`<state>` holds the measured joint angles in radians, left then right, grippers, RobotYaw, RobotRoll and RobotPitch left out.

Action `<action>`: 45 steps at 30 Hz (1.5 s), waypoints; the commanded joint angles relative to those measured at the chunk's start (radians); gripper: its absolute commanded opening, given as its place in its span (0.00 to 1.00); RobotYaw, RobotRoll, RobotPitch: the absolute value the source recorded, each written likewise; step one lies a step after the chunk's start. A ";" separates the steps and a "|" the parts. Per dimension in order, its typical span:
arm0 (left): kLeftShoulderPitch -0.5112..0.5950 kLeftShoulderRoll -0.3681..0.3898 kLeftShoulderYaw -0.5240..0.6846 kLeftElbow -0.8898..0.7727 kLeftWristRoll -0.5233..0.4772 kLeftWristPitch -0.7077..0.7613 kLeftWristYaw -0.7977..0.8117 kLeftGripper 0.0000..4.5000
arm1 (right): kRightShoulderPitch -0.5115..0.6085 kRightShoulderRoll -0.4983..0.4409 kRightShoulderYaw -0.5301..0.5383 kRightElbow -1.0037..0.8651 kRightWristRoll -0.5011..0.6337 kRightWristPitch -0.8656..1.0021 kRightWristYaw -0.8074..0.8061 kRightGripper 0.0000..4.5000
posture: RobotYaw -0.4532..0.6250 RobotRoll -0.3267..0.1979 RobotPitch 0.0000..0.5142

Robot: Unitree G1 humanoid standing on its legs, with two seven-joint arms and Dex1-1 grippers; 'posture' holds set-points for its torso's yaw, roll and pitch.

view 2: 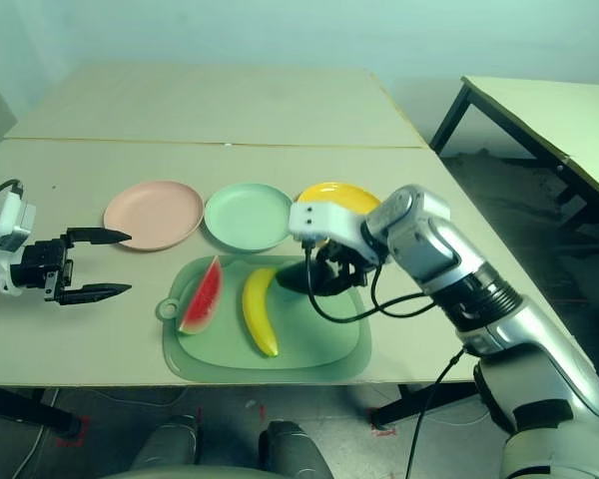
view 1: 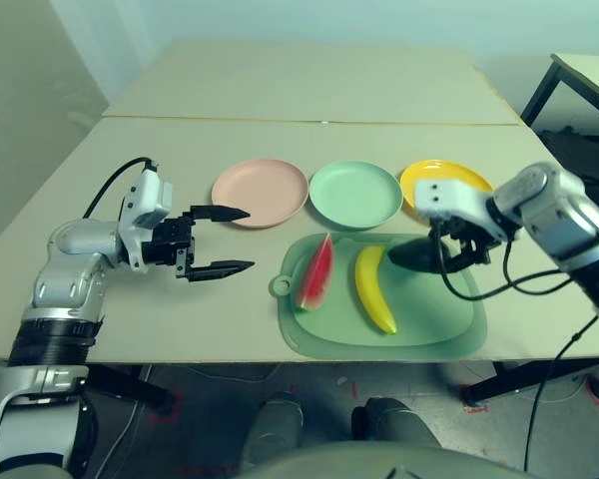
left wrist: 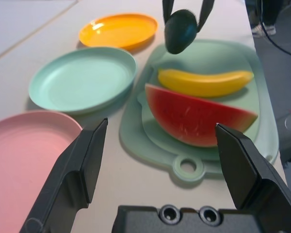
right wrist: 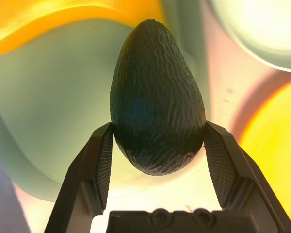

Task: Place the fruits into color-matched plates.

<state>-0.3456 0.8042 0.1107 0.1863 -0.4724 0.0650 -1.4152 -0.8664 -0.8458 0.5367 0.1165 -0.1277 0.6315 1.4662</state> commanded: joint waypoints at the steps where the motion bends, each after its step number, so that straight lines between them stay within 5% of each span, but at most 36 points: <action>1: 0.016 0.002 0.011 -0.027 -0.006 0.019 0.015 1.00 | -0.021 0.010 -0.012 0.037 -0.002 -0.026 0.003 0.68 | 0.53 0.62 0.06; 16: 0.002 -0.005 0.007 -0.016 0.050 0.055 0.154 1.00 | -0.065 0.085 -0.045 0.092 0.009 -0.064 -0.037 0.68 | 0.53 0.62 0.06; 26: 0.030 -0.020 0.016 -0.117 0.055 0.218 0.335 1.00 | -0.154 0.280 -0.078 0.341 -0.007 -0.237 -0.204 0.68 | 0.57 0.62 0.06; 34: 0.101 -0.011 0.044 -0.160 0.039 0.200 0.324 1.00 | -0.244 0.456 -0.075 0.671 -0.068 -0.469 -0.394 0.68 | 0.61 0.62 0.07; 43: 0.122 -0.014 0.066 -0.164 0.034 0.164 0.315 1.00 | -0.286 0.508 -0.072 0.923 -0.134 -0.631 -0.486 0.68 | 0.62 0.62 0.07; 44: 0.122 -0.015 0.067 -0.164 0.033 0.163 0.315 1.00 | -0.284 0.508 -0.072 0.933 -0.139 -0.641 -0.488 0.84 | 0.62 0.62 0.07; 45: 0.121 -0.015 0.066 -0.162 0.033 0.161 0.314 1.00 | -0.284 0.509 -0.074 0.942 -0.142 -0.649 -0.490 0.89 | 0.62 0.62 0.07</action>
<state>-0.2300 0.7890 0.1698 0.0377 -0.4340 0.2359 -1.0941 -1.1557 -0.3354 0.4759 1.0381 -0.2524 0.0017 0.9816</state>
